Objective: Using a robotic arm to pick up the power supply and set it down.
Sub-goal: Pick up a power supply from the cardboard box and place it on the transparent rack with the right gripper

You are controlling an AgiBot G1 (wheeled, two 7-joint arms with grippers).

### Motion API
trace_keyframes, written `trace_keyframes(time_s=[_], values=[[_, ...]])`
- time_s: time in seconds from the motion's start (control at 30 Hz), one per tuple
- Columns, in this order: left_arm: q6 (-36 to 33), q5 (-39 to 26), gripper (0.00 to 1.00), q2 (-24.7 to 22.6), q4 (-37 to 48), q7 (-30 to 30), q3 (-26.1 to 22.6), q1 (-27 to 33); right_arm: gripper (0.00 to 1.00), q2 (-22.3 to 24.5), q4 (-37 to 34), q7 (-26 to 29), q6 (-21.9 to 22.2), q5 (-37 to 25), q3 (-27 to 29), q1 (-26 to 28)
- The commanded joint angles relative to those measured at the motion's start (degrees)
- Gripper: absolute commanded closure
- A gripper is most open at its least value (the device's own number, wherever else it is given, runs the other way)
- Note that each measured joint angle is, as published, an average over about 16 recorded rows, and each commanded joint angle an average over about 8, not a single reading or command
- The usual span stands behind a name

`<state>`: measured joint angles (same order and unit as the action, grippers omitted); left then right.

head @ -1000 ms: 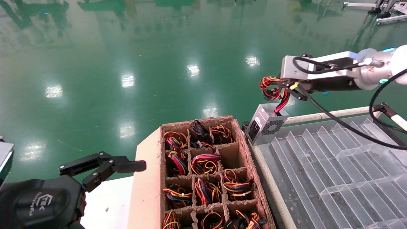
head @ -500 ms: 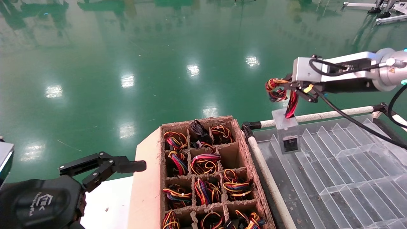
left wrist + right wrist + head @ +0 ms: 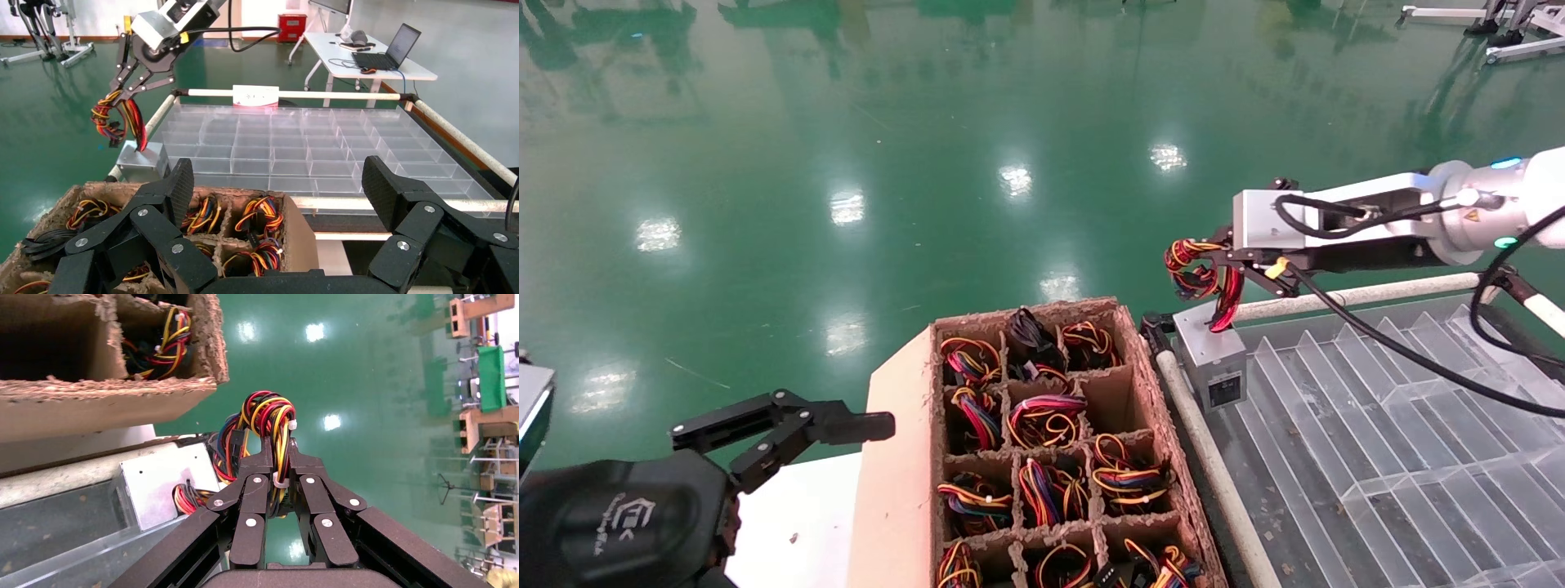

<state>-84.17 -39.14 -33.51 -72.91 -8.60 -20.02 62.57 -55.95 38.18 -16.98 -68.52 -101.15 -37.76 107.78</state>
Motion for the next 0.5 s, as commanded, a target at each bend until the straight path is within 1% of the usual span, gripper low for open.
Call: trace_keyframes(time_s=[0.03,0.5], values=[[0.0,0.0,0.0,0.0,0.0,0.0,0.0,0.0,1.0,-0.61,-0.92,-0.24,0.51,-0.08,-0.04,0.02],[0.01,0.01,0.0,0.01,0.0,0.01,-0.02,0.0,1.0,-3.06,-13.04,-7.56,3.43,1.62,0.91,-0.02]])
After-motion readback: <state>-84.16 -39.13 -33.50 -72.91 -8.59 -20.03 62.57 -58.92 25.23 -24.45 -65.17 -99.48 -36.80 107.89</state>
